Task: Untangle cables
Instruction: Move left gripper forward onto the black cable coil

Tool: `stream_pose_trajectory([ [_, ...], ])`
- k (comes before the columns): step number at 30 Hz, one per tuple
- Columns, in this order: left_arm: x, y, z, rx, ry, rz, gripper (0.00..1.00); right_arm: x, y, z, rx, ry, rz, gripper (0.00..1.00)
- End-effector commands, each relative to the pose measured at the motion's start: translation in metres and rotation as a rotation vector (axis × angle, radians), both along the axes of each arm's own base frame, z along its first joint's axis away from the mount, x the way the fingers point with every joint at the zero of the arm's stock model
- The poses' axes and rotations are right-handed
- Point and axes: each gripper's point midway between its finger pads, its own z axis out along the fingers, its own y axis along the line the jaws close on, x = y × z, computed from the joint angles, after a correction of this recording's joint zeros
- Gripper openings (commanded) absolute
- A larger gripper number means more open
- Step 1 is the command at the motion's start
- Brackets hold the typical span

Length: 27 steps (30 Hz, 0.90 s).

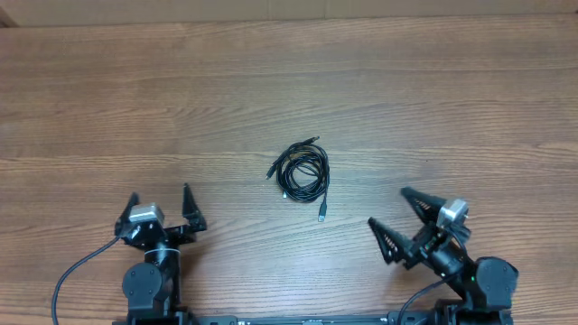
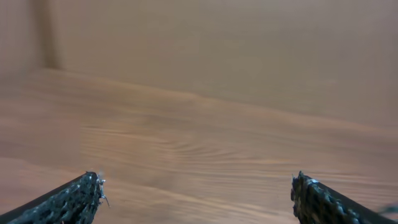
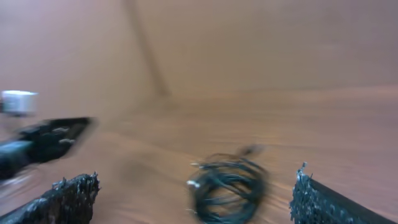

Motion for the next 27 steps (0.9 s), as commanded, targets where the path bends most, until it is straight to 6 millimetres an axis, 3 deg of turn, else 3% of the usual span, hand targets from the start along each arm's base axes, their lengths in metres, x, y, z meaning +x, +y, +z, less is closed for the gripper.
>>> stream_pose_trajectory([
  [1, -0.002, -0.044, 0.013, -0.266, -0.045, -0.259, 1.00, -0.029, 0.021, 0.019, 0.050, -0.019, 0.196, 1.00],
  [4, -0.013, -0.073, 0.045, -0.266, -0.153, -0.450, 1.00, -0.036, 0.017, 0.059, 0.044, -0.138, 0.166, 1.00],
  [7, -0.034, -0.092, 0.092, -0.173, -0.334, -0.589, 1.00, -0.041, 0.009, 0.100, 0.027, -0.209, 0.092, 1.00],
  [10, -0.049, -0.098, 0.124, -0.105, -0.416, -0.624, 0.99, -0.046, 0.003, 0.126, -0.016, -0.202, 0.040, 1.00],
  [13, -0.055, -0.096, 0.148, -0.003, -0.380, -0.590, 1.00, -0.047, -0.003, 0.143, -0.107, -0.164, -0.021, 1.00],
  [16, -0.051, -0.083, 0.161, -0.014, -0.200, -0.490, 1.00, -0.035, -0.021, 0.150, -0.165, -0.044, -0.154, 1.00],
  [20, -0.046, -0.084, 0.168, -0.042, 0.091, -0.495, 1.00, -0.019, -0.038, 0.144, -0.192, 0.204, -0.242, 1.00],
  [23, -0.049, -0.111, 0.187, -0.114, 0.220, -0.669, 1.00, -0.013, -0.033, 0.133, -0.174, 0.378, -0.183, 1.00],
  [27, -0.055, -0.140, 0.198, -0.217, 0.315, -0.890, 1.00, -0.020, -0.011, 0.118, -0.050, 0.590, 0.000, 1.00],
])
